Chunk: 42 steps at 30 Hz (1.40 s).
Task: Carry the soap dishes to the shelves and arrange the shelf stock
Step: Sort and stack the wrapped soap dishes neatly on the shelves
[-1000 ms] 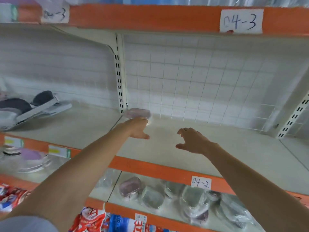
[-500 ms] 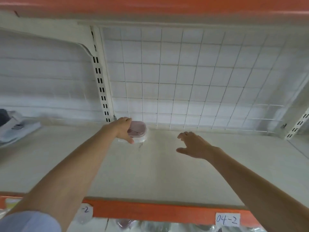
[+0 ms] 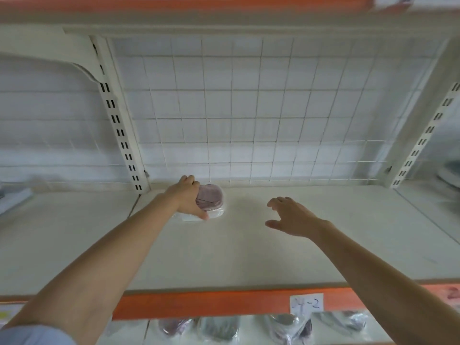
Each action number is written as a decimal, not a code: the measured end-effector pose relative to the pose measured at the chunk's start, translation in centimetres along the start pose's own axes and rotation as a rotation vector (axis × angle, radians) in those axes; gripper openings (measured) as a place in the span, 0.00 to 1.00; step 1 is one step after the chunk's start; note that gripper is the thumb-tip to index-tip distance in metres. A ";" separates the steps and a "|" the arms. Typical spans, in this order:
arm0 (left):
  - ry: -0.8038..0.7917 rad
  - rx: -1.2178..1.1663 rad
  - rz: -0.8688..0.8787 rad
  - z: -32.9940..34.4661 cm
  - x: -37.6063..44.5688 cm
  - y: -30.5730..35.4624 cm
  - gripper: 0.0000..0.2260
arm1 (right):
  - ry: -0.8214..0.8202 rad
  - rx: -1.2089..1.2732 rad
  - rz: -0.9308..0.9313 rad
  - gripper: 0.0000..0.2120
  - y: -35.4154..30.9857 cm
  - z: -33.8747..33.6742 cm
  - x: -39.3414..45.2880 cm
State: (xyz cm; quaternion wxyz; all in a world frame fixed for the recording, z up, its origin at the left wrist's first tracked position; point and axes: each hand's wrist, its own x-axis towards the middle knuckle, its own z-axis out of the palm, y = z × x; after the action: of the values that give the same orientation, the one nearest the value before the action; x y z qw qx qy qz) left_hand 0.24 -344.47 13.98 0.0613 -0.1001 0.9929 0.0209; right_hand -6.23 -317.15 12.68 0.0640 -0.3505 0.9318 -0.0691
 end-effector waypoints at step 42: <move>0.167 -0.006 0.427 -3.5 8.3 54.1 0.44 | 0.319 -0.121 0.558 0.34 43.4 -13.7 -23.6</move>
State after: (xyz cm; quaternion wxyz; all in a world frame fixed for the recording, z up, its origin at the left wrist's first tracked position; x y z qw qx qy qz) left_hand -19.19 -293.28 18.02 -0.0271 0.1105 0.9931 0.0282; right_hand -18.87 -268.05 20.30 -0.0870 -0.0694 0.9926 -0.0475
